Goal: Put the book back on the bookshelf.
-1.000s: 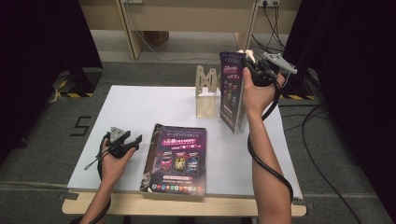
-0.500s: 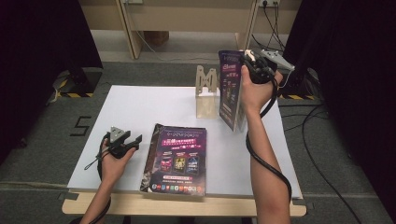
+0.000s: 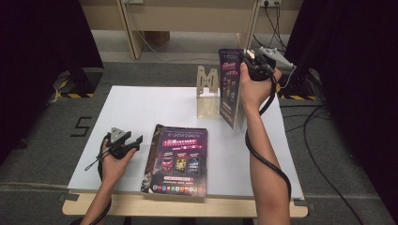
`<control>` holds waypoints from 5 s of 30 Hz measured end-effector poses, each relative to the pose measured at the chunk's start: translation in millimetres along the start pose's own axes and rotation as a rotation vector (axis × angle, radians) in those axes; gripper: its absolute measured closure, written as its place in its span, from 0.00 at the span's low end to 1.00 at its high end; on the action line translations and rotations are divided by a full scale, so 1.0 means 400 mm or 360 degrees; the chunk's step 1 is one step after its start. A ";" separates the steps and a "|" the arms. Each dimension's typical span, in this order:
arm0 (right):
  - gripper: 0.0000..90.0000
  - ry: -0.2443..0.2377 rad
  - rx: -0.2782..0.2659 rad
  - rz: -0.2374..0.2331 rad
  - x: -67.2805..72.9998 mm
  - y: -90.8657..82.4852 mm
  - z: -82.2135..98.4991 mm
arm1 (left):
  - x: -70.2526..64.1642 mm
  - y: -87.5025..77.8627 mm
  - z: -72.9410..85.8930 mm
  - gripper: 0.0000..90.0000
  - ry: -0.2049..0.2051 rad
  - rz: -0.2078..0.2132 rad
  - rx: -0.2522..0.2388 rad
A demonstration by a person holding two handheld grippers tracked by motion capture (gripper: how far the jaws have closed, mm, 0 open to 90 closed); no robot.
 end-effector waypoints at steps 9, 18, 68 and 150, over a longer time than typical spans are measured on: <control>0.93 -0.0009 -0.0004 0.0009 -0.002 0.015 0.005 | 0.000 0.000 0.000 0.47 0.0000 0.0000 0.0000; 0.93 -0.0018 -0.0026 0.0019 -0.004 0.029 0.007 | 0.000 0.000 0.000 0.47 -0.0004 0.0002 -0.0002; 0.93 -0.0097 -0.0028 0.0075 -0.003 0.087 0.041 | -0.001 0.000 0.000 0.47 0.0003 0.0009 -0.0008; 0.86 -0.0209 0.0163 0.0067 -0.031 -0.174 0.118 | -0.010 0.000 0.000 0.47 0.0052 0.0006 -0.0001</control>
Point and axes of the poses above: each handheld gripper's, and its own axes: y roughly forward along the jaws, z roughly out of its underside, x roughly to its left, the point moved 1 cm from there along y, roughly forward along the jaws, and after that the axes turned 13 degrees about -x, right-handed, at the moved point
